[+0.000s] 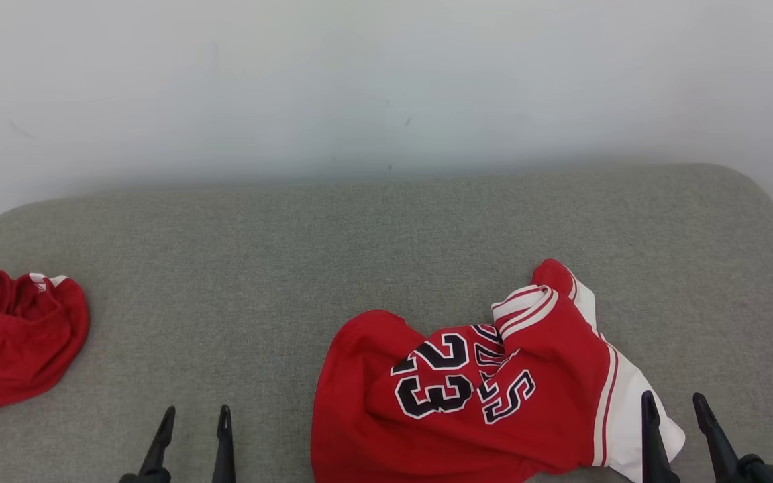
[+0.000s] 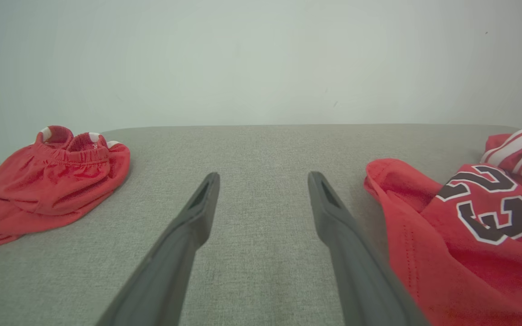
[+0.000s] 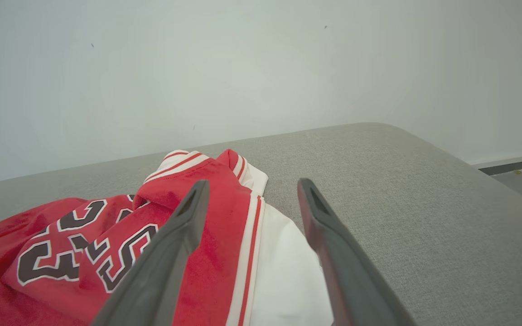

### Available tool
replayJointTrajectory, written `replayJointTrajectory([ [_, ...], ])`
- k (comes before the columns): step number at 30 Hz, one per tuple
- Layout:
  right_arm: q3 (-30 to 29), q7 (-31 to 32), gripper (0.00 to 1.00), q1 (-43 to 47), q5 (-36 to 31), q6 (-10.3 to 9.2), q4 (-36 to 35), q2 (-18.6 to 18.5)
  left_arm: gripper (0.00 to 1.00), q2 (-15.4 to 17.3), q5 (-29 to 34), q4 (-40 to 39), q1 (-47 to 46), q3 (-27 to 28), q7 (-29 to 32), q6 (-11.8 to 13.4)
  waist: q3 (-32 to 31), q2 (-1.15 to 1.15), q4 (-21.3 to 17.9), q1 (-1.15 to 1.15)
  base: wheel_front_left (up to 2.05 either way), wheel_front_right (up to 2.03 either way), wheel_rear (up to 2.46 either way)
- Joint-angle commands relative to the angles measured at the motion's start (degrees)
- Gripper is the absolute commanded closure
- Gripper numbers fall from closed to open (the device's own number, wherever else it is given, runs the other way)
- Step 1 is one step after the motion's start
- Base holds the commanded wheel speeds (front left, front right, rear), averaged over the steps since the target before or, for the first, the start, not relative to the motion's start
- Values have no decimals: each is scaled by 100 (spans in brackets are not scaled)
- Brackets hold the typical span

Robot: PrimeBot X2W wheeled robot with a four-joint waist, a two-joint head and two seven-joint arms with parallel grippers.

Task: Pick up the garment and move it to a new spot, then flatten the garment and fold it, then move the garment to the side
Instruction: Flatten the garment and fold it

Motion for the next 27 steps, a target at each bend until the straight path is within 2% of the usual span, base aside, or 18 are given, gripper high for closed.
replayJointTrajectory([
  [1,34,-44,0,-28,-28,18,-9,41,0,-13,-20,57,99,-77,-19,-21,-14,0,30,0,0,0,0],
  [7,103,-48,0,-52,-17,18,53,92,0,-12,-107,258,193,-461,-19,-48,-29,0,80,0,0,0,0],
  [15,191,-50,0,-114,23,18,38,152,0,-8,-322,783,364,-1314,-19,-134,2,0,110,0,0,0,0],
  [22,282,-42,0,-196,39,18,11,179,0,-8,-611,1315,307,-1923,-19,-104,71,0,17,0,0,0,0],
  [27,340,-42,0,-236,43,18,26,192,0,-8,-821,1678,158,-2137,-19,-68,101,0,-47,0,0,0,0],
])
